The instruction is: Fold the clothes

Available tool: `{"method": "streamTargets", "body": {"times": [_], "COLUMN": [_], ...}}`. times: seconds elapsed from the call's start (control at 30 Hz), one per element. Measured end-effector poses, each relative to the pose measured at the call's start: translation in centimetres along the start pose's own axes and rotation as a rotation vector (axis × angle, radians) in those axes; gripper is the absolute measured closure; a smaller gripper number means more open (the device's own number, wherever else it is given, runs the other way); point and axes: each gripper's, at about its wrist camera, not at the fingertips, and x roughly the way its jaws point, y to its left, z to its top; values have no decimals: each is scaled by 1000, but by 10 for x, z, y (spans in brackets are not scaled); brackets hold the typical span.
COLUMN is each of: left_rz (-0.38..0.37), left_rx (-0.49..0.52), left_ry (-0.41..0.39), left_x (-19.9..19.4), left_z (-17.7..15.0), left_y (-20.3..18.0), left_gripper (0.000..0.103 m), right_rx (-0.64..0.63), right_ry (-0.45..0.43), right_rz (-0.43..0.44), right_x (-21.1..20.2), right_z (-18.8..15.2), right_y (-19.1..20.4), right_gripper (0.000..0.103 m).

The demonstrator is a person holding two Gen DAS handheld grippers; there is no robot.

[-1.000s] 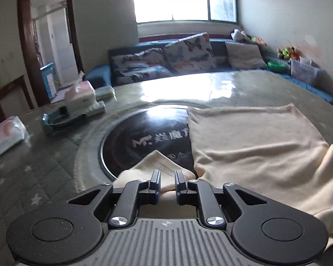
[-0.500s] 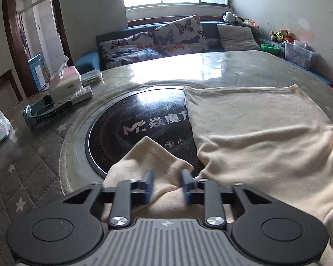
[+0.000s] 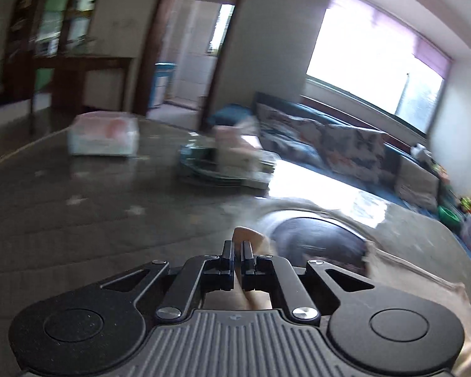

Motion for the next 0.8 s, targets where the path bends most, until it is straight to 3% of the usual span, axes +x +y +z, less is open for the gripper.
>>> {"method": "streamTargets", "body": {"times": [0.1,0.23,0.4,0.47,0.53,0.6,0.77,0.8], "left_rz": [61,130,106,92,84,83,74,75], "left_rx": [-21,47,83,97,123,151,229,253], "left_ry": [15,72,84,84,87,95,139,143], "left_x": [2,5,5,12,24,35,60,62], "left_z": [-4,-17,-16,-9,-4,0,-1,-3], "left_y": [23,25,17,10,1,-7,-21,-24], "left_gripper": [99,99,96,87,66,59,63,85], "right_rx": [0,-10,-4,1,1,1,4,4], "right_ry": [0,4,8,9,9,8,10,9], "right_rz": [0,-5,-2,-3,-7,-9,-6,-7], "right_x": [1,2,-1,0,0,1,1,1], "right_z": [0,2,0,1,1,1,1,1], "right_y": [0,0,-1,-1,0,0,-1,-1], "right_gripper": [55,52,51,51,50,50,50,50]}}
